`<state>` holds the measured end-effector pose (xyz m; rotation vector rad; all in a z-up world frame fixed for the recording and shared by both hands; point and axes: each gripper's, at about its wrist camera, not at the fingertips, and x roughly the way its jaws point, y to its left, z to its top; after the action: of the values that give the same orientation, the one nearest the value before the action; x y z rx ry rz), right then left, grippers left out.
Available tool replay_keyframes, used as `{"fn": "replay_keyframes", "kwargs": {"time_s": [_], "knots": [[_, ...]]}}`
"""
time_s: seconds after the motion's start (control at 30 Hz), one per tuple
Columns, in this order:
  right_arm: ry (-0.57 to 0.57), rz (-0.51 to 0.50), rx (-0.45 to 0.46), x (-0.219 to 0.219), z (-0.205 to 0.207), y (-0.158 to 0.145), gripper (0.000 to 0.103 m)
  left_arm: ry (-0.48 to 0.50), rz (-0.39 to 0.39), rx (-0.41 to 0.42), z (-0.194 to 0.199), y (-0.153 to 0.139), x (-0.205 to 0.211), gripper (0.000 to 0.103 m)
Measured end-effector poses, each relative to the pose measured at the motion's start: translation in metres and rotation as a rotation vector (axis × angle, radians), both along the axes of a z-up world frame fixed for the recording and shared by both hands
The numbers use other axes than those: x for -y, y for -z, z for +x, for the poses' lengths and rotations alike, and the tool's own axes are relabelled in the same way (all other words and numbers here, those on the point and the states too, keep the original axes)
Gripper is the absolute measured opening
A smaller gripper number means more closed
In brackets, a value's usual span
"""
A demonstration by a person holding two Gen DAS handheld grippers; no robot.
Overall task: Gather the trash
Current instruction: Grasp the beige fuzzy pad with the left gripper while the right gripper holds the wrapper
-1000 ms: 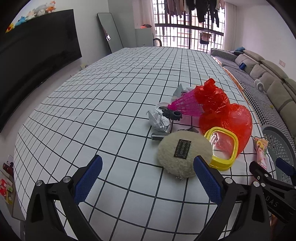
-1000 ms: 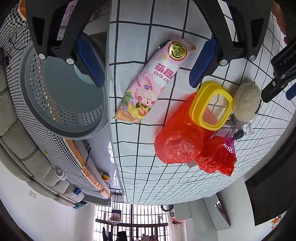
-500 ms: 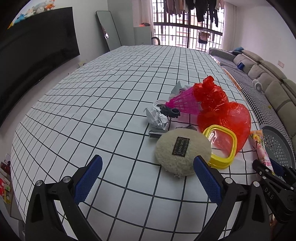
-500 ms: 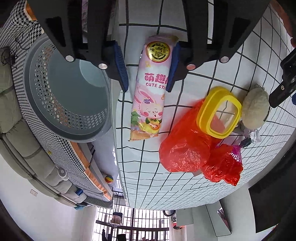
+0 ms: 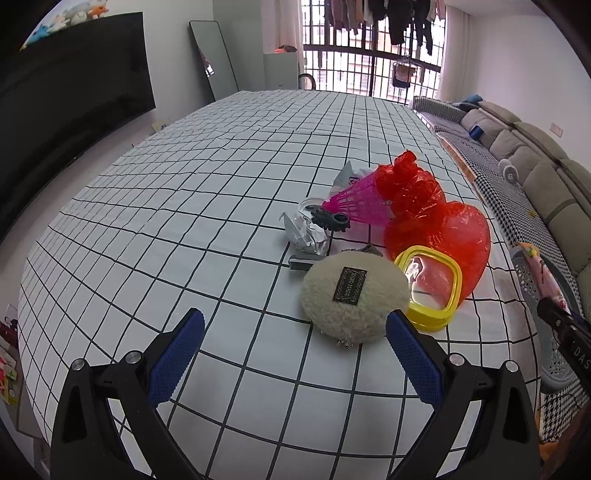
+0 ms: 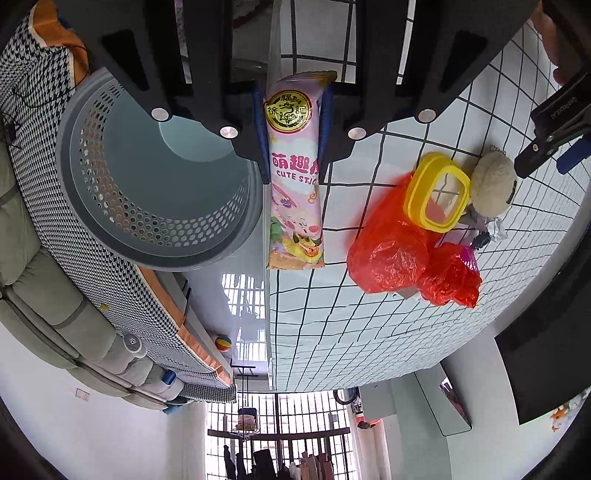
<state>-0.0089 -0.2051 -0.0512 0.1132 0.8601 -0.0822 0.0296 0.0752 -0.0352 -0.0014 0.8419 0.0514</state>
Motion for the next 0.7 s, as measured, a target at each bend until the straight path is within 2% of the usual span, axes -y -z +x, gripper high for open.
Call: {"fn": "replay_keyframes", "kwargs": {"time_s": [0.1, 0.3, 0.7], "knots": [[0.001, 0.014, 0.014, 0.007, -0.006, -0.004, 0.022, 0.005, 0.000, -0.003, 0.001, 0.000, 0.003, 0.097], [-0.016, 0.029, 0.004, 0.008, -0.010, -0.002, 0.022, 0.027, -0.057, -0.033, 0.011, 0.007, 0.006, 0.097], [-0.031, 0.048, -0.008, 0.009, -0.007, 0.003, 0.022, 0.044, -0.069, -0.077, 0.034, 0.021, 0.017, 0.097]]}}
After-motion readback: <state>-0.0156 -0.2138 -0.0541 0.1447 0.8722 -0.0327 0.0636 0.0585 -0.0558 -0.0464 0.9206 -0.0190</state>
